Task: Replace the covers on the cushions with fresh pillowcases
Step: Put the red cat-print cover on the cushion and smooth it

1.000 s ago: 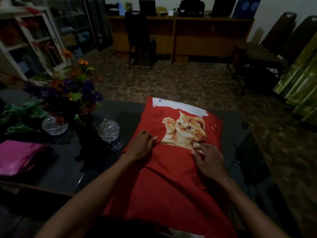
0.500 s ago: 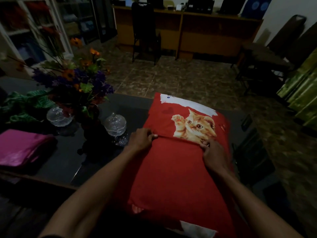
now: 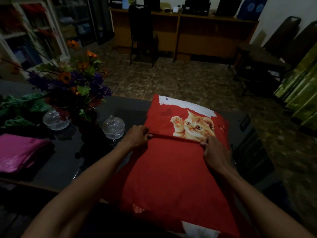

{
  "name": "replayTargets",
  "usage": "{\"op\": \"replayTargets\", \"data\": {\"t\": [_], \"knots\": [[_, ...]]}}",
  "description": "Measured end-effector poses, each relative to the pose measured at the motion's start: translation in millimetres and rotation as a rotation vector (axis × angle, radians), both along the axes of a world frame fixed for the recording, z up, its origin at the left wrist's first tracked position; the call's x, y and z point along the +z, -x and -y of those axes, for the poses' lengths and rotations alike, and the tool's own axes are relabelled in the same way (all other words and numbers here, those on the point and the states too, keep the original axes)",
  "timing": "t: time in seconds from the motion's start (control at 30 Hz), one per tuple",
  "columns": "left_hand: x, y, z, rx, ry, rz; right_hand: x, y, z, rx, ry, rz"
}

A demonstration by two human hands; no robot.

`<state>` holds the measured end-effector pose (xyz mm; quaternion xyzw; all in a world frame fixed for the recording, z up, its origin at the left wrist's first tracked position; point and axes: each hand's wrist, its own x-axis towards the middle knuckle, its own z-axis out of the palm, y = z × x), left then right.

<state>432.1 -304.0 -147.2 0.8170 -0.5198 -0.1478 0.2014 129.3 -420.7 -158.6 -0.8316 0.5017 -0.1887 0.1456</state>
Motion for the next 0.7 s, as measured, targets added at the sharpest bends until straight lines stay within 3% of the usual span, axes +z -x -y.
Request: {"op": "replayTargets", "data": {"t": [0.13, 0.23, 0.3, 0.37, 0.7], "knots": [[-2, 11, 14, 0.055, -0.008, 0.007, -4, -4, 12, -0.013, -0.106, -0.062], [-12, 13, 14, 0.017, -0.035, -0.030, -2, 2, 15, -0.022, -0.188, 0.120], [-20, 10, 16, -0.001, 0.067, -0.111, -2, 6, 17, -0.053, -0.180, 0.236], [-24, 12, 17, -0.055, 0.128, -0.134, -10, 6, 20, -0.013, -0.134, 0.170], [-14, 16, 8, -0.086, 0.288, 0.083, -21, -1, 4, 0.107, -0.006, 0.132]]}}
